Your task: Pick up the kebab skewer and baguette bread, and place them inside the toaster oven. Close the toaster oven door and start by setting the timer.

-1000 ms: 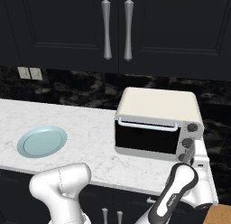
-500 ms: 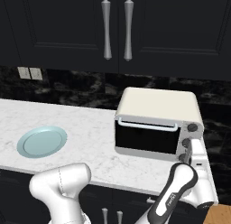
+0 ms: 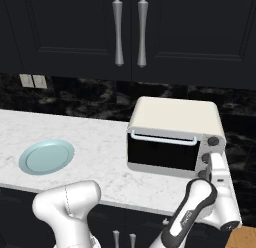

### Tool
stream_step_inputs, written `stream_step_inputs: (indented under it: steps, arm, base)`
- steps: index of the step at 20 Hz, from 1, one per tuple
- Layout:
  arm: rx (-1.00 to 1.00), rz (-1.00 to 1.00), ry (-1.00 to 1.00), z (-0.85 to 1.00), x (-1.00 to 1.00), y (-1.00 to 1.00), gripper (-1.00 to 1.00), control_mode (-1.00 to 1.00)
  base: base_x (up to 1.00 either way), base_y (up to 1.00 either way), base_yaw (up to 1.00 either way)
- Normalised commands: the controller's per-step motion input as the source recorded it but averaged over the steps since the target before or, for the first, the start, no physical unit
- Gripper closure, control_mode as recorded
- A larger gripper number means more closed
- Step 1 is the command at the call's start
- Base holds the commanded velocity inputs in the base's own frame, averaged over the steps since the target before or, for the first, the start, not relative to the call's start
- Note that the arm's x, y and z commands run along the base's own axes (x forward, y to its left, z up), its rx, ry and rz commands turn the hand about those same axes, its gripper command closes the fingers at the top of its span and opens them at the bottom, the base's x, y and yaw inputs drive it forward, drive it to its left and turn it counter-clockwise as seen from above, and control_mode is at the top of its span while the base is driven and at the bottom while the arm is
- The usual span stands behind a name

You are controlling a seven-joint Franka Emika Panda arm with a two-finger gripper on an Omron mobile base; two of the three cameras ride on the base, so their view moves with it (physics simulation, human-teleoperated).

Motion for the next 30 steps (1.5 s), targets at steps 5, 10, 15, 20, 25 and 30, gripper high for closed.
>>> stream_step_inputs:
  steps: [5,10,15,20,25,30]
  arm:
    - [0.00,0.00,0.06,0.01,0.00,0.00,-1.00,-1.00]
    - [0.00,0.00,0.05,0.00,0.00,0.10,-1.00,-1.00]
    - [0.00,0.00,0.04,0.00,0.00,0.08,-1.00,-1.00]
    - [0.00,0.00,0.01,0.00,0.00,0.03,-1.00,-1.00]
    - [0.00,0.00,0.03,-0.01,0.06,0.00,-1.00,-1.00]
    - [0.00,0.00,0.03,0.00,0.19,0.00,-1.00,-1.00]
  base:
    - [0.00,0.00,0.00]
    - [0.00,0.00,0.00]
    - [0.00,0.00,0.00]
    - [0.00,0.00,0.00]
    - [0.00,0.00,0.00]
    - [0.00,0.00,0.00]
